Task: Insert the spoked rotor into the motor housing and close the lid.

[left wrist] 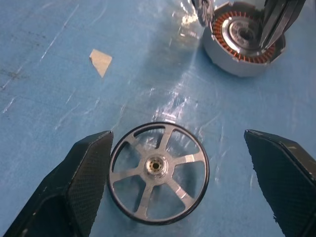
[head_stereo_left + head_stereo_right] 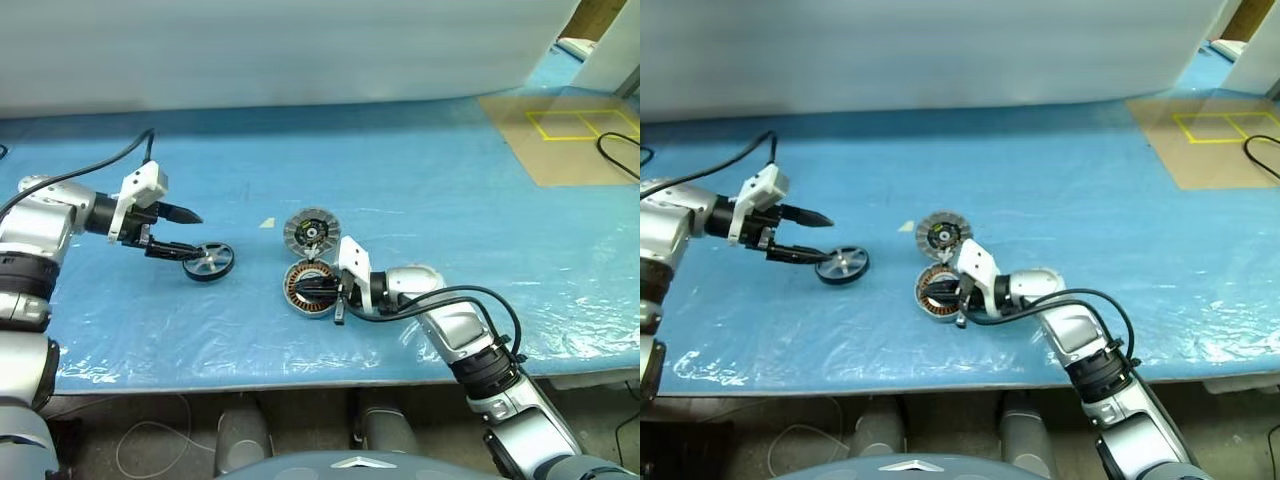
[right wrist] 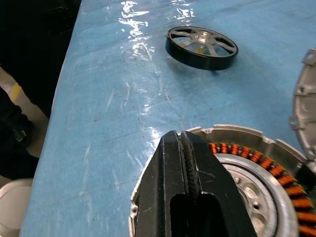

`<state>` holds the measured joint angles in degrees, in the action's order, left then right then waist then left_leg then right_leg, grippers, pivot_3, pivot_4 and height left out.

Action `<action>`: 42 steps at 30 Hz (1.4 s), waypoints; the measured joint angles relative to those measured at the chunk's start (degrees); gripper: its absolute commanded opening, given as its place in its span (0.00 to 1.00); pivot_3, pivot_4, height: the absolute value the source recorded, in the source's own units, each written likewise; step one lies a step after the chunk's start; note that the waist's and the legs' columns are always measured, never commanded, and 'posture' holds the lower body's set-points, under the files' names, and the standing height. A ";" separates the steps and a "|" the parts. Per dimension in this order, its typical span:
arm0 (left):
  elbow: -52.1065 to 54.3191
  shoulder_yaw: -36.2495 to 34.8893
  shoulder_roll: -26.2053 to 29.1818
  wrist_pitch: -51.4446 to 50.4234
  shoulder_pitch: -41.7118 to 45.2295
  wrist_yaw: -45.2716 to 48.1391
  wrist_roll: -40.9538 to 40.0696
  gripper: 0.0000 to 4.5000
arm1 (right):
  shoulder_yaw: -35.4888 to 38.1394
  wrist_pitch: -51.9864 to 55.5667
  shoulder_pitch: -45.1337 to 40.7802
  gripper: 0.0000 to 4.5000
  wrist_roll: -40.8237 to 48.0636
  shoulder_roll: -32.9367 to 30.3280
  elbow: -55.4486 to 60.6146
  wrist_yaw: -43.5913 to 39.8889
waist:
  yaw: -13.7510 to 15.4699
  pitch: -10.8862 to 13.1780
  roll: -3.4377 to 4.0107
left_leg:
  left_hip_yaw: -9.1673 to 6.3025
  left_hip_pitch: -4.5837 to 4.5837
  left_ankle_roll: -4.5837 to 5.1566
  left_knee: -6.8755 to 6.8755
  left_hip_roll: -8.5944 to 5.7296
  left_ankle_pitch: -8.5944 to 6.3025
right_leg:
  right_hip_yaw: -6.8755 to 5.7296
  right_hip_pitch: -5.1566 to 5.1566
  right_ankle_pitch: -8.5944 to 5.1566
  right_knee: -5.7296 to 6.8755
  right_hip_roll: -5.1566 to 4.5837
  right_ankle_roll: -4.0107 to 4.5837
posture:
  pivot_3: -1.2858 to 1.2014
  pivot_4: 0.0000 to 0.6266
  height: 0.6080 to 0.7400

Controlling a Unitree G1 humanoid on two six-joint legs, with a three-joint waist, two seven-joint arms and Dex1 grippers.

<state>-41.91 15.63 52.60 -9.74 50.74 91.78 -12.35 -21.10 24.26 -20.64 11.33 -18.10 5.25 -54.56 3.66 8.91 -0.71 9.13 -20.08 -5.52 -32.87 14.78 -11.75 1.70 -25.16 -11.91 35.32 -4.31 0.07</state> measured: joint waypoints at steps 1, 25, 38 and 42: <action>-3.27 1.57 -0.95 2.62 2.53 0.14 1.43 1.00 | 0.12 0.00 0.50 0.01 0.00 0.00 0.44 0.58 | 0.30 0.00 0.00 | -0.02 0.00 0.00 0.00 0.00 0.00 | -0.01 0.01 0.00 0.00 0.00 0.00 | 0.52 0.24 1.00; -25.71 14.50 -8.66 21.95 14.46 0.44 9.93 0.59 | 0.08 1.39 5.12 0.00 0.10 0.66 4.89 6.94 | 1.00 0.02 -0.04 | -0.30 -0.04 -0.14 -0.07 -0.04 -0.08 | -0.12 0.14 0.01 0.00 -0.01 -0.03 | 0.52 0.24 1.00; -27.27 18.49 -10.49 25.44 14.74 0.44 11.45 0.59 | -0.12 2.79 6.22 0.00 0.11 1.39 6.58 8.71 | 1.04 0.02 -0.04 | -0.33 -0.03 -0.15 -0.08 -0.05 -0.08 | -0.13 0.17 0.02 0.00 0.00 -0.04 | 0.52 0.24 1.00; -28.09 18.51 -10.73 26.26 14.74 0.44 12.30 0.59 | -0.12 3.03 6.33 0.00 0.11 1.39 6.77 8.87 | 1.08 0.02 -0.04 | -0.34 -0.02 -0.16 -0.08 -0.05 -0.08 | -0.13 0.18 0.02 0.00 0.00 -0.03 | 0.52 0.24 1.00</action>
<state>-70.01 34.14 41.88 16.52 65.48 92.23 -0.06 -21.22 27.29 -14.31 11.44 -16.71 12.03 -45.69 4.74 8.93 -0.76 8.79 -20.10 -5.67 -32.95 14.73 -11.83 1.57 -24.99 -11.89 35.32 -4.32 0.03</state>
